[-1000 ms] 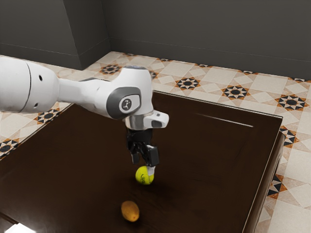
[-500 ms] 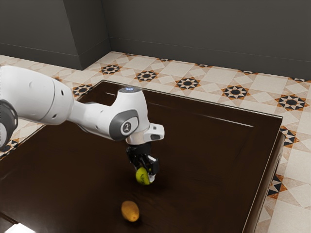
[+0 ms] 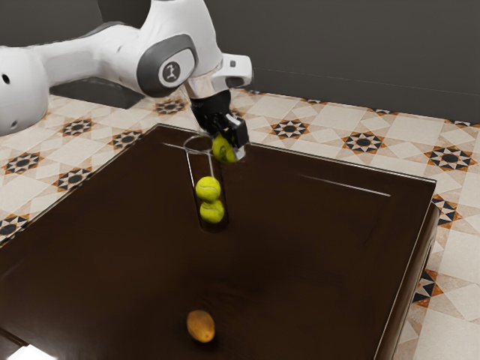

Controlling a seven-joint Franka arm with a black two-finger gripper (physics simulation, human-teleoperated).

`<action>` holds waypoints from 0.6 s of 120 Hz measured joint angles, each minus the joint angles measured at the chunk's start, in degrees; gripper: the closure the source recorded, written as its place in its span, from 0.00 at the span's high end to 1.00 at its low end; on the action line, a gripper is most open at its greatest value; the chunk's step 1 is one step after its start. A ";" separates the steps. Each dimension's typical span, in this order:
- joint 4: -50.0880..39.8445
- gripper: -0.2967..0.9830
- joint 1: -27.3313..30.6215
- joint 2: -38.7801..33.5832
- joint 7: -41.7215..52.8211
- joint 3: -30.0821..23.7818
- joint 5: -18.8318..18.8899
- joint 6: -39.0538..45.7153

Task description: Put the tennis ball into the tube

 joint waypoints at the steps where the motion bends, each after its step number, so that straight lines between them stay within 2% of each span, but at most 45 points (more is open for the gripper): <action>1: 0.90 0.44 0.05 0.07 -0.03 0.03 0.49 -0.57; 11: 8.57 0.44 0.23 1.47 -0.31 1.09 4.32 -5.80; 24: 14.64 0.45 1.26 6.16 -0.51 3.88 6.59 -10.37; 54: 23.49 0.45 2.72 14.38 -0.30 4.81 7.98 -15.05; 72: 26.08 0.57 2.84 16.36 0.24 4.85 7.77 -16.14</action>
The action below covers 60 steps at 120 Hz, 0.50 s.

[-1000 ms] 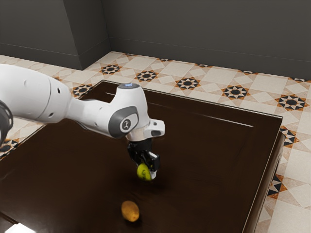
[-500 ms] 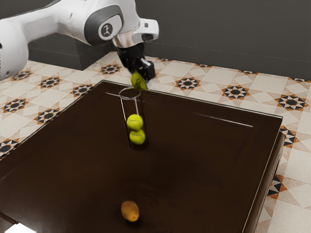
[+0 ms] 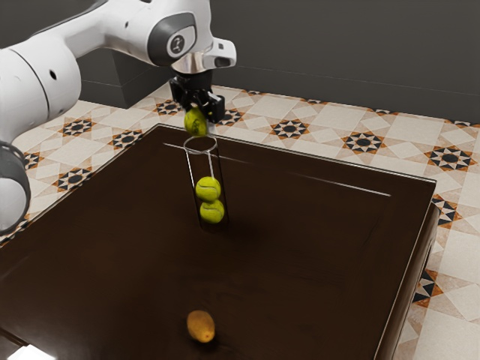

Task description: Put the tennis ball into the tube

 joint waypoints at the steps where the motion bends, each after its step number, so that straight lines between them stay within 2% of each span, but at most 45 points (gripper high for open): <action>1: 0.20 0.58 0.00 0.14 0.04 0.01 -0.01 -0.04; 26: 1.33 0.70 0.44 0.16 0.98 0.32 -0.46 -0.73; 45: -13.74 0.73 0.47 -12.23 1.65 -2.87 -1.02 -1.12; 60: -16.19 0.75 0.01 -14.25 2.11 -3.83 -1.18 -1.30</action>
